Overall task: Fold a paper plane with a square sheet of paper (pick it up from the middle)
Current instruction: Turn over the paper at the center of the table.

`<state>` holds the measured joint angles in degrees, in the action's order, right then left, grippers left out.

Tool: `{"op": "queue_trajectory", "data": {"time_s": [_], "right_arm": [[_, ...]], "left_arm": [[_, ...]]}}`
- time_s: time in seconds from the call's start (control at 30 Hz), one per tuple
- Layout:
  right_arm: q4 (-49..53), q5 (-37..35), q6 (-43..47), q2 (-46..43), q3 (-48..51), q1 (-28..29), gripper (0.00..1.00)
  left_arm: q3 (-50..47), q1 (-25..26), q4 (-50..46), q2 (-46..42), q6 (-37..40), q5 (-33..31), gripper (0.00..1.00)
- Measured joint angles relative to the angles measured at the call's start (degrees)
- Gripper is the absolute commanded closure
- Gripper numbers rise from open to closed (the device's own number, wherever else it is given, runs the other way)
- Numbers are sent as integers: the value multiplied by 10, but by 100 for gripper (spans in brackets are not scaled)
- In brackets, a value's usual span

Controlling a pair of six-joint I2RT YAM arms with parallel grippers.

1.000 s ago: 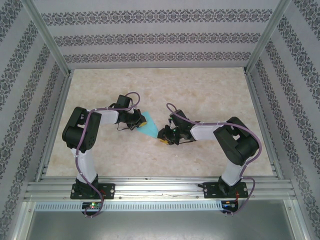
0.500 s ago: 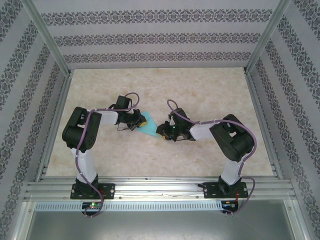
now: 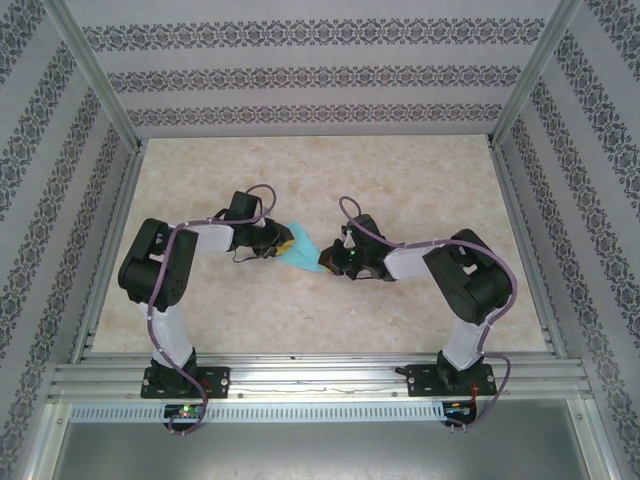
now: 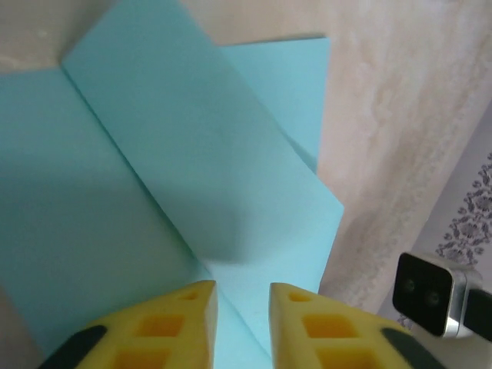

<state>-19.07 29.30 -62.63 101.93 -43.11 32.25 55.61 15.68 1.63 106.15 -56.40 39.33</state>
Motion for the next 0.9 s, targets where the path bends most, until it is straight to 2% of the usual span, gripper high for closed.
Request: {"op": "queue_trajectory", "data": {"time_s": [0.2, 0.5, 0.53, 0.6, 0.7, 0.8, 0.9], "right_arm": [[66, -28, 74, -125, 24, -20, 98], [272, -192, 294, -296, 0, -21, 98], [297, -220, 322, -306, -7, -18, 98], [341, -276, 373, -317, -23, -8, 98], [392, -382, 465, -323, -47, 35, 98], [422, -502, 534, -321, -51, 91, 96], [443, -602, 578, -310, -52, 133, 96]], "left_arm": [[1, 5, -40, -131, 30, -82, 58], [-37, 11, -64, -321, 94, -239, 48], [-48, 11, -63, -333, 101, -252, 46], [-76, 11, -51, -353, 111, -271, 30], [-155, 11, -2, -396, 111, -301, 2], [-209, 6, 16, -428, 107, -317, 0], [-209, -4, 15, -433, 109, -316, 0]]}}
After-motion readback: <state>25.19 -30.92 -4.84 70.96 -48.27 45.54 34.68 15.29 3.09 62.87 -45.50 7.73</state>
